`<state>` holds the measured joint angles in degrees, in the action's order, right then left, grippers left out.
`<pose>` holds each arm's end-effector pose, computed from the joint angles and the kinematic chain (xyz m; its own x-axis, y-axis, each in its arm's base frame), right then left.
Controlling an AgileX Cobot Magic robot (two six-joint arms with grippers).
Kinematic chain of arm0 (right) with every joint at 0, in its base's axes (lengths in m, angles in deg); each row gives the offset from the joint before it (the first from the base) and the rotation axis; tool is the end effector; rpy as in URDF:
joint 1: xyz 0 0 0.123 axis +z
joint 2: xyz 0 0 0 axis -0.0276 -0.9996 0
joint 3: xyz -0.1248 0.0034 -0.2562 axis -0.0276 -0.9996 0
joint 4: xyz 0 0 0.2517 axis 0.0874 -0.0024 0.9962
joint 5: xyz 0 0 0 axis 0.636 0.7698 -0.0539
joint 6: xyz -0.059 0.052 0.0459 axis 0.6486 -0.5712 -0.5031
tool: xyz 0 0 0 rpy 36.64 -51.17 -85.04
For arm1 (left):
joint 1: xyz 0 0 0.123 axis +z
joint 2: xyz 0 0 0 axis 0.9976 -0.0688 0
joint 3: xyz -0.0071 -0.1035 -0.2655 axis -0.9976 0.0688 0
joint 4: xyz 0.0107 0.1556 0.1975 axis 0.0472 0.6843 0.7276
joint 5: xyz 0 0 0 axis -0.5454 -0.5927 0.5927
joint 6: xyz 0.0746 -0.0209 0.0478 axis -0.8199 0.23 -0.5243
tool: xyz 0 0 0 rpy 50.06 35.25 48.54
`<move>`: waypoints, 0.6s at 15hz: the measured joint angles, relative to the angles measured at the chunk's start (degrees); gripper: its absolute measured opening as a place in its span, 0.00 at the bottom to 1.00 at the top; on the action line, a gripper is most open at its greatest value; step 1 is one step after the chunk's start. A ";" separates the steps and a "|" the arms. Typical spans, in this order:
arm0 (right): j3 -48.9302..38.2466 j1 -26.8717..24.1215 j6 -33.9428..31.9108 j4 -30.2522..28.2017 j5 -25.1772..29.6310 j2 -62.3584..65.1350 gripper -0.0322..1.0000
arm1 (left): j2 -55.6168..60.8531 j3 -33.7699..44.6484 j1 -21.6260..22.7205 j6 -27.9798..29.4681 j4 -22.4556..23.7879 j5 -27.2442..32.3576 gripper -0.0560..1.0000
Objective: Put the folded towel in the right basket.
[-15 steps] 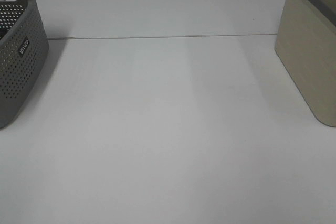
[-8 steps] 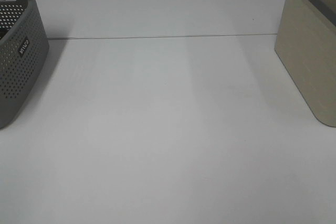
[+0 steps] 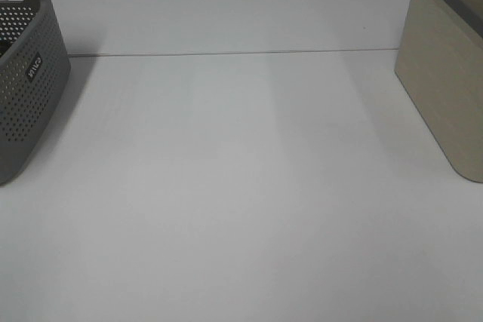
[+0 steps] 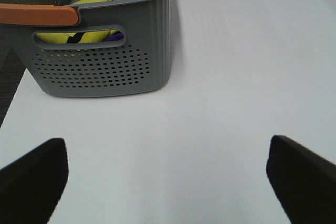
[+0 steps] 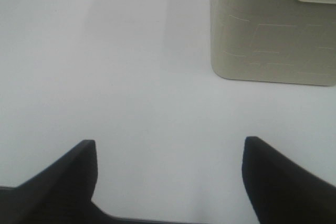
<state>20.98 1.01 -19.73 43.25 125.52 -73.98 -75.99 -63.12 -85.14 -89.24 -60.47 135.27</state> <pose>-0.0009 0.0072 0.2787 -0.4851 -0.1177 -0.8665 -0.1195 0.9905 -0.0676 -0.0054 -0.0010 0.2762 -0.4491 -0.0012 -0.8935 -0.0039 1.0000 0.0006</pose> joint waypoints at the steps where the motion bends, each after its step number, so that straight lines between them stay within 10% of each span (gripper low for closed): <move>1: 0.00 0.00 0.00 0.00 -0.11 0.74 0.74 | 0.00 0.00 0.00 0.00 0.00 0.00 0.98; 9: -0.23 0.00 -0.17 -0.06 -0.23 2.52 0.74 | 0.00 0.00 0.00 0.00 0.00 0.00 0.98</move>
<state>20.75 1.01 -19.90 43.19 125.29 -71.46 -75.99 -63.12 -85.14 -89.24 -60.47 135.27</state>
